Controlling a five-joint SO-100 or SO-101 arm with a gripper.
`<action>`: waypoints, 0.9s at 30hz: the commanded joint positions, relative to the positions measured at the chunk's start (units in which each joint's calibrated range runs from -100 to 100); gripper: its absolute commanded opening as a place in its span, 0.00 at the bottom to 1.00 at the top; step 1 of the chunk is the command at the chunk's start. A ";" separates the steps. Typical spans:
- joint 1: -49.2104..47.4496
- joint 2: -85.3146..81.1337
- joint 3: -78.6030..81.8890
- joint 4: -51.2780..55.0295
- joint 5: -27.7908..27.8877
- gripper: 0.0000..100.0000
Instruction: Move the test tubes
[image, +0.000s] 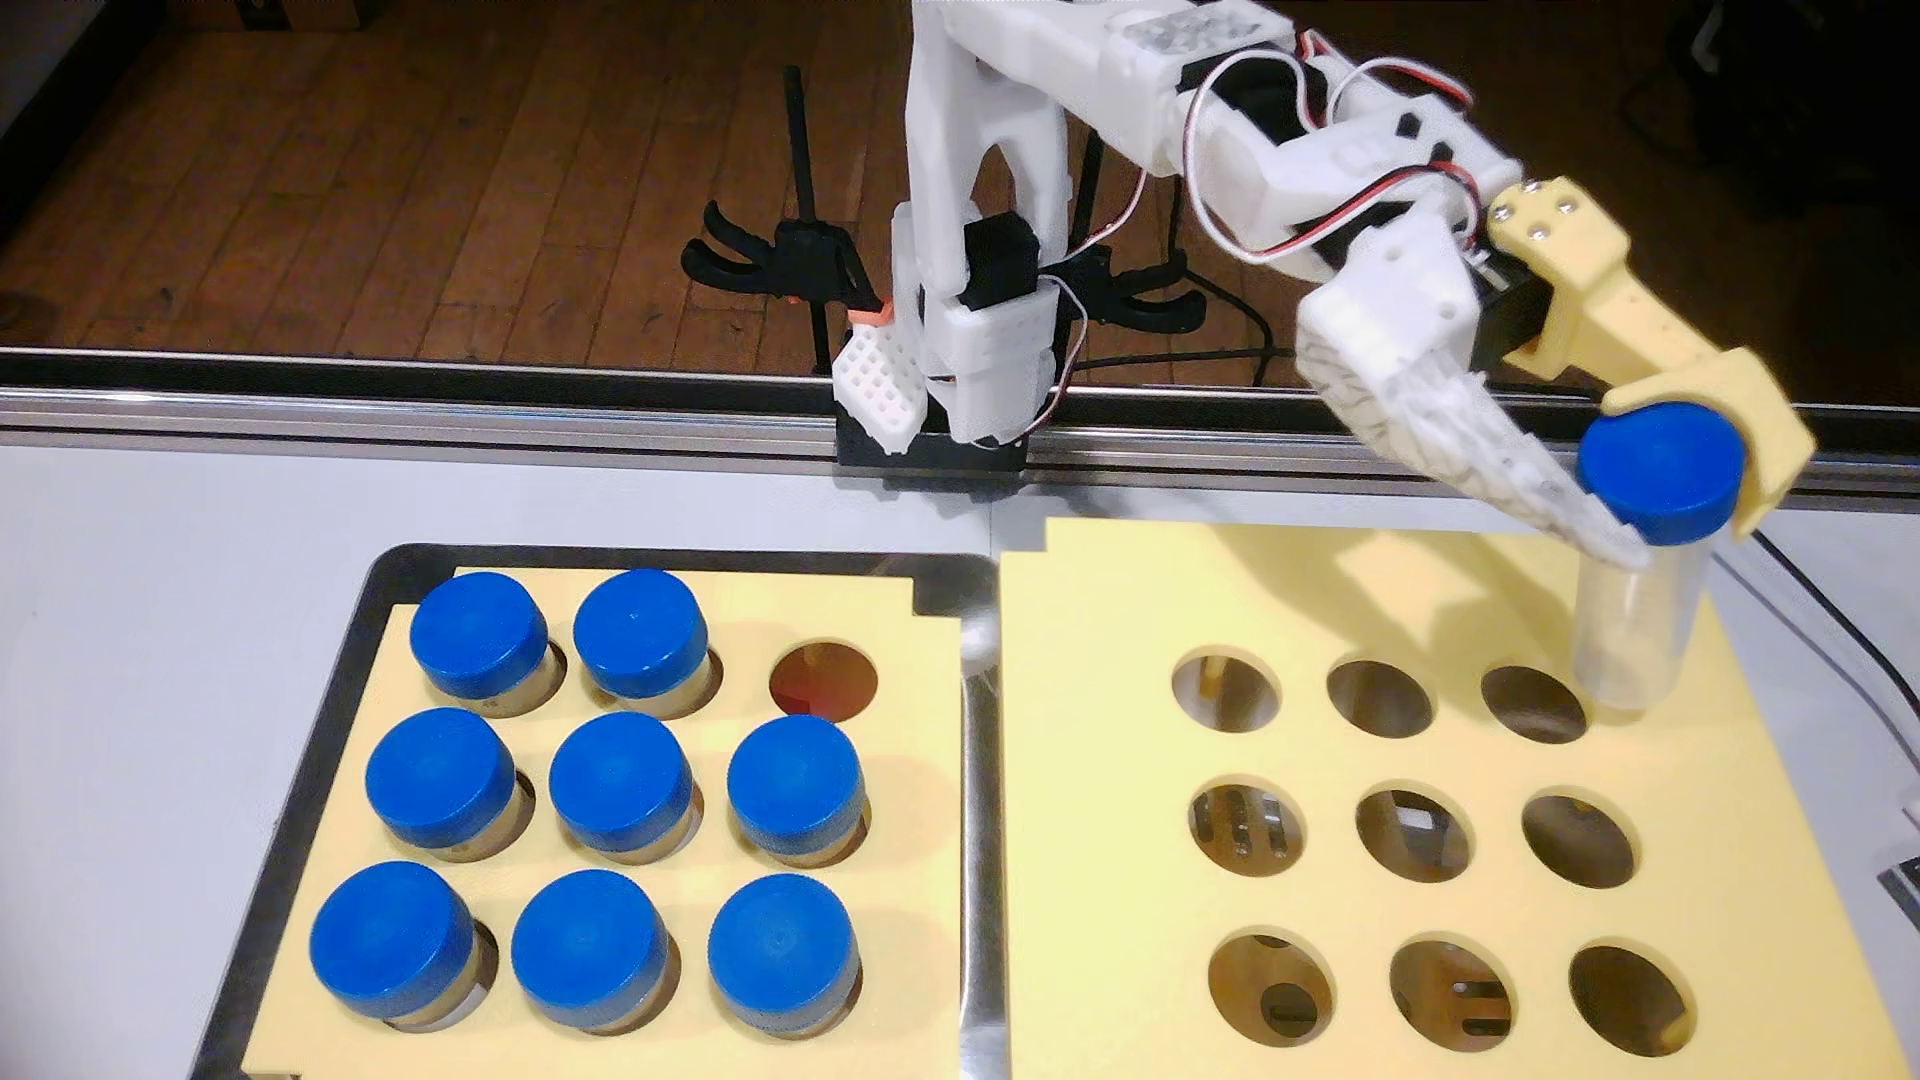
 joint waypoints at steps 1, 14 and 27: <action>1.34 -6.47 -0.16 -1.16 0.21 0.08; 1.79 -5.69 4.74 -1.16 0.32 0.08; -4.74 5.86 17.18 -1.16 -1.04 0.09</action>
